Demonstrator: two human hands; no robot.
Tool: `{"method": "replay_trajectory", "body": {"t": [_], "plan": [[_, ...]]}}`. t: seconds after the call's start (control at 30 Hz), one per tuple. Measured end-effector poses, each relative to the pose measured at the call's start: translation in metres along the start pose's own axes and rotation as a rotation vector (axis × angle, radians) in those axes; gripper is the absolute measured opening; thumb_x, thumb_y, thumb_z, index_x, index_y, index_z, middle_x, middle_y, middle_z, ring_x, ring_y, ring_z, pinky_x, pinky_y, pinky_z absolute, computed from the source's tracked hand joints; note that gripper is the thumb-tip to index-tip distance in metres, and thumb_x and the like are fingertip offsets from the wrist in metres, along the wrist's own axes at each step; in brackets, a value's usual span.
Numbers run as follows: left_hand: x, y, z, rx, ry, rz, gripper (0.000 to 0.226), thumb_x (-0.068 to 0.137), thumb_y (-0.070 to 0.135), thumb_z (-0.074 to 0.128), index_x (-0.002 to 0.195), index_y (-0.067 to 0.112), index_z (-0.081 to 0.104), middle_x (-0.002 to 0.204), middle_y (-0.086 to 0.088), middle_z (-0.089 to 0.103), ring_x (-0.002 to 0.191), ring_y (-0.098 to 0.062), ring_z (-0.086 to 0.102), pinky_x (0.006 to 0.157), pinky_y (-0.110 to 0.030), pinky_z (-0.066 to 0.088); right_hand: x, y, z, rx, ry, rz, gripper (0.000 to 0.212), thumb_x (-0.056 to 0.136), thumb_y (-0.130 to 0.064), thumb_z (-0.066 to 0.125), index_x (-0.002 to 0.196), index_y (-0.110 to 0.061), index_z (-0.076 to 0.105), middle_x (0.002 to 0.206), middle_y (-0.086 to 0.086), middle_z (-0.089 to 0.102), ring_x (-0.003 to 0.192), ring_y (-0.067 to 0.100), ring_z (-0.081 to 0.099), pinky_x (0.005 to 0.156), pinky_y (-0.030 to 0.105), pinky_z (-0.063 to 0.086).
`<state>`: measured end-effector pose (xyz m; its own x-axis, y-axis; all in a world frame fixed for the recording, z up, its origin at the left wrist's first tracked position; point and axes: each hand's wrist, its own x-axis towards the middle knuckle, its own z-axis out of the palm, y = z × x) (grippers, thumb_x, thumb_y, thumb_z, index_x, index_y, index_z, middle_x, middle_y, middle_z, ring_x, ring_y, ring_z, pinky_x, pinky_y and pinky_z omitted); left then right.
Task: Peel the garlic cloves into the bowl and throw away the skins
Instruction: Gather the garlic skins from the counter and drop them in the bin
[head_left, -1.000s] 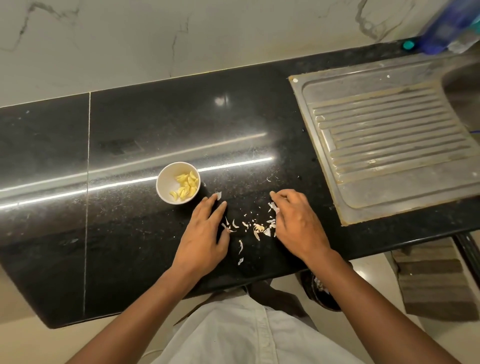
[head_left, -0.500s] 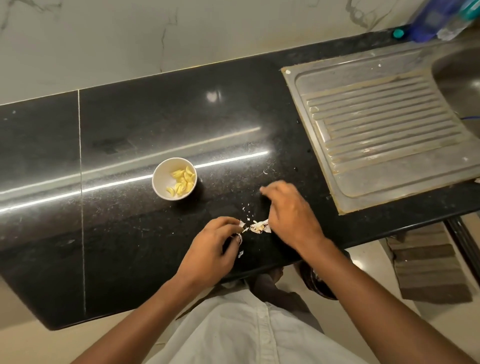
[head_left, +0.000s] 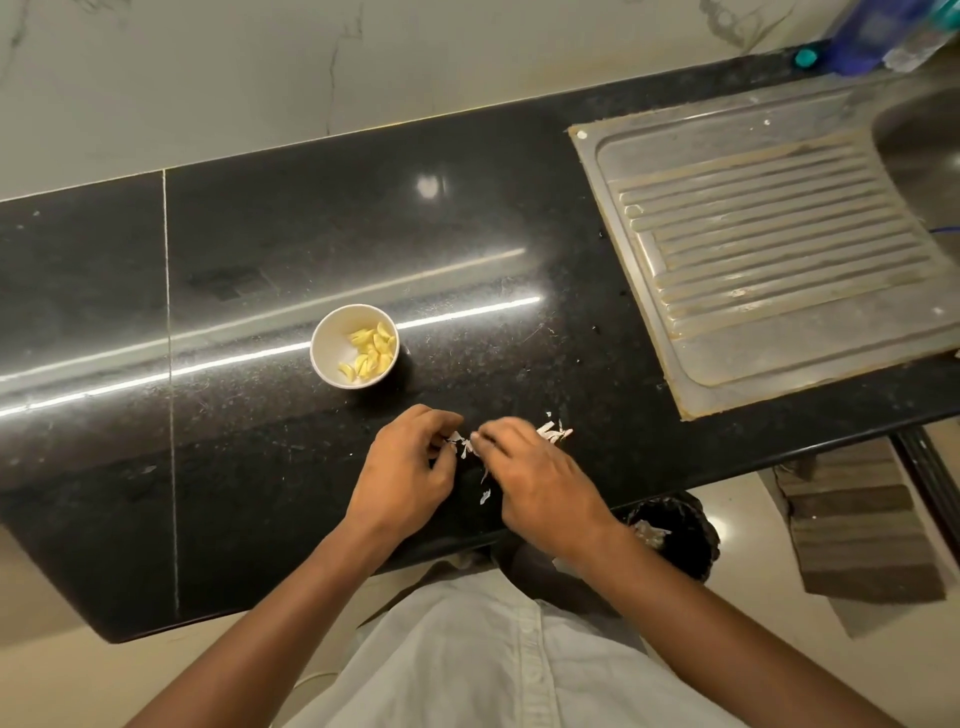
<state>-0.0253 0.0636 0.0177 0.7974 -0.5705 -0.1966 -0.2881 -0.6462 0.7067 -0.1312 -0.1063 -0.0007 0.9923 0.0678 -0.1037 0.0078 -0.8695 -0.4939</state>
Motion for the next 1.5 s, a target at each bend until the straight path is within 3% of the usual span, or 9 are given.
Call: {"method": "replay_trajectory", "body": {"t": [0.1,0.37,0.47,0.67,0.77,0.93,1.17,1.33,1.5], "plan": [[0.0,-0.002,0.003,0.053,-0.039,-0.006,0.038,0.097,0.017,0.07,0.135,0.023,0.068,0.116,0.015,0.061,0.102,-0.003,0.064,0.093,-0.029,0.059,-0.015,0.009,-0.002,-0.028,0.058,-0.006,0.056,0.086,0.007,0.065,0.141,-0.006,0.065,0.136,0.007,0.064,0.131,0.024,0.058,0.11,0.035,0.053],[-0.003,0.012,0.016,0.157,-0.233,-0.012,0.069,0.09,0.031,0.079,0.153,0.026,0.051,0.132,0.013,0.049,0.119,-0.01,0.056,0.103,-0.034,0.056,-0.025,0.038,-0.022,-0.046,0.185,0.454,0.053,0.097,-0.005,0.061,0.15,-0.011,0.058,0.14,0.001,0.052,0.125,0.016,0.05,0.094,0.023,0.052],[-0.008,0.02,0.024,0.166,-0.25,0.017,0.07,0.088,0.03,0.082,0.151,0.024,0.053,0.133,0.011,0.05,0.119,-0.011,0.058,0.102,-0.032,0.056,-0.023,0.016,-0.014,0.008,0.144,0.399,0.05,0.098,-0.005,0.058,0.147,-0.012,0.059,0.135,0.0,0.052,0.12,0.016,0.051,0.092,0.021,0.048],[-0.013,0.017,0.017,0.093,-0.143,-0.01,0.055,0.088,0.015,0.081,0.14,0.023,0.065,0.118,0.011,0.059,0.098,-0.005,0.062,0.09,-0.027,0.059,-0.02,0.001,-0.012,0.204,0.104,0.294,0.046,0.1,-0.003,0.058,0.146,-0.013,0.062,0.128,-0.003,0.056,0.117,0.014,0.058,0.097,0.034,0.058],[-0.017,0.007,0.011,0.099,-0.129,-0.047,0.06,0.089,0.021,0.083,0.144,0.025,0.061,0.12,0.013,0.056,0.097,-0.005,0.061,0.088,-0.026,0.06,-0.016,0.013,-0.02,0.189,0.167,0.413,0.047,0.107,-0.026,0.058,0.152,-0.013,0.057,0.132,-0.002,0.055,0.122,0.013,0.057,0.102,0.038,0.057],[-0.02,0.005,0.011,0.087,-0.153,-0.058,0.063,0.089,0.021,0.083,0.147,0.023,0.059,0.12,0.012,0.057,0.096,-0.004,0.061,0.085,-0.023,0.059,-0.018,0.01,-0.02,0.126,-0.04,0.328,0.079,0.096,-0.054,0.072,0.161,-0.021,0.041,0.137,-0.008,0.043,0.129,0.01,0.048,0.105,0.031,0.052],[-0.015,0.016,0.025,0.132,-0.152,-0.023,0.049,0.092,0.021,0.081,0.139,0.025,0.067,0.113,0.007,0.061,0.094,-0.009,0.064,0.084,-0.025,0.059,-0.018,0.001,0.0,0.094,0.001,0.207,0.05,0.102,-0.029,0.072,0.149,-0.026,0.057,0.131,-0.007,0.048,0.121,0.012,0.056,0.096,0.033,0.06],[-0.013,0.015,0.027,0.145,-0.107,0.0,0.025,0.096,0.023,0.076,0.121,0.023,0.079,0.105,0.005,0.067,0.09,-0.01,0.065,0.081,-0.032,0.06,-0.015,-0.005,0.003,0.107,0.066,0.223,0.025,0.106,-0.025,0.065,0.129,-0.019,0.072,0.116,-0.003,0.057,0.106,0.012,0.061,0.088,0.031,0.06],[-0.013,0.013,0.032,0.138,-0.054,0.029,0.017,0.095,0.014,0.075,0.109,0.019,0.082,0.099,0.003,0.072,0.088,-0.01,0.066,0.082,-0.032,0.06,-0.009,-0.008,0.009,0.111,0.125,0.248,0.017,0.108,-0.018,0.061,0.113,-0.014,0.076,0.109,0.0,0.064,0.1,0.013,0.065,0.088,0.028,0.059]]}}
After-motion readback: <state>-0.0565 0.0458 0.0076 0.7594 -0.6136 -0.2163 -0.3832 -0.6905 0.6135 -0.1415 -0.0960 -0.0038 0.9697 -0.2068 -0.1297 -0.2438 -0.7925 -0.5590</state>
